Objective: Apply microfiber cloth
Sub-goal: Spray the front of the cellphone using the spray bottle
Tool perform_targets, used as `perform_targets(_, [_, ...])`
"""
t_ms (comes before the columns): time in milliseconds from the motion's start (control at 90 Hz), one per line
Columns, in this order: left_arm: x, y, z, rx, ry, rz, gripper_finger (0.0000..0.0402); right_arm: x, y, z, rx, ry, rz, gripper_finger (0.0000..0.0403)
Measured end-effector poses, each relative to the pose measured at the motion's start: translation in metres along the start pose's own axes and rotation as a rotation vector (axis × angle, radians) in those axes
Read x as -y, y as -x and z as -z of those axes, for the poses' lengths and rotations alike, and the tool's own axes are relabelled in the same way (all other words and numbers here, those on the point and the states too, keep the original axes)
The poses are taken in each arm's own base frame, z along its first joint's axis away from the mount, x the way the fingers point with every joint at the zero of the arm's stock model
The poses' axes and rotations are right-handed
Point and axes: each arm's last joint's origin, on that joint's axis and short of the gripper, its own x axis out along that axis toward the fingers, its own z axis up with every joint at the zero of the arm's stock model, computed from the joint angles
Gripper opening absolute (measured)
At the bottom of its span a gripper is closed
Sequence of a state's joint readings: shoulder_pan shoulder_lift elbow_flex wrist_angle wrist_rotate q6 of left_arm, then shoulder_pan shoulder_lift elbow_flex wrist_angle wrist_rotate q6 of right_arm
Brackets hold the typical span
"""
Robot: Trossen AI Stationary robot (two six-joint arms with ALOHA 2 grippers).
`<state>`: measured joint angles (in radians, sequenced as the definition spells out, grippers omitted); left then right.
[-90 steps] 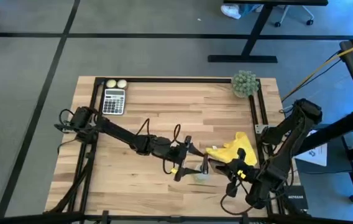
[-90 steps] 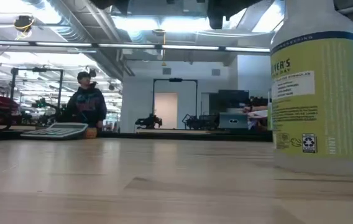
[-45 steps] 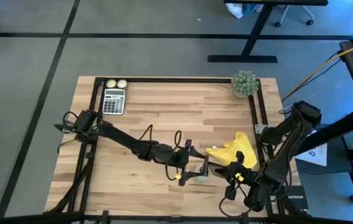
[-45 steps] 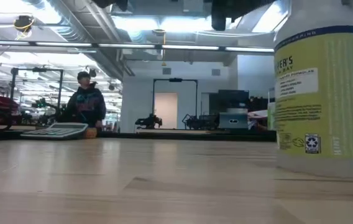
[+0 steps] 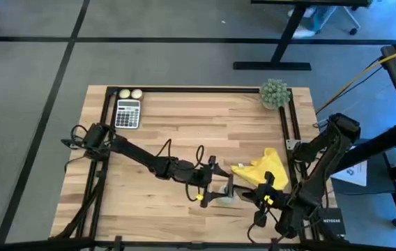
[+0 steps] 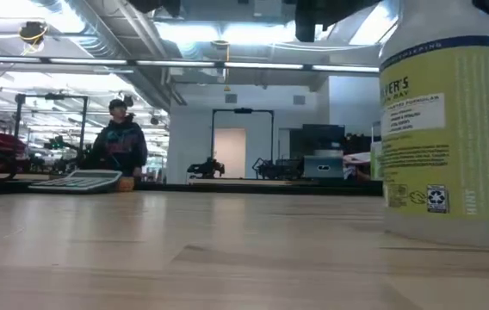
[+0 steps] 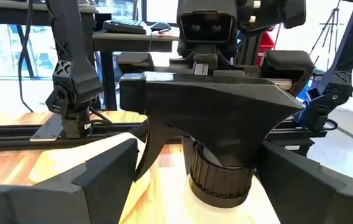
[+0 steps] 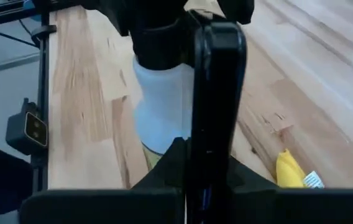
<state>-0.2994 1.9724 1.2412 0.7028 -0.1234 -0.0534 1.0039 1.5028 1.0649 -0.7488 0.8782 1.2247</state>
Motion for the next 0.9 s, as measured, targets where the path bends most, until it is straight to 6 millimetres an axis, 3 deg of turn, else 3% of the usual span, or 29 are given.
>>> perform_targets(400, [0.0,0.0,-0.004,0.043,0.053,-0.007,0.0301,0.001,0.0,-0.001,0.018,0.003,0.013,0.0003])
perform_targets(611, [0.006,-0.008,0.008,0.053,0.1,-0.064,0.0301,0.002,-0.002,-0.002,0.021,-0.003,0.02,0.0003])
perform_targets(900, [0.011,-0.017,0.006,0.064,0.076,-0.109,0.0301,0.001,-0.002,-0.002,0.03,-0.003,0.021,0.0003])
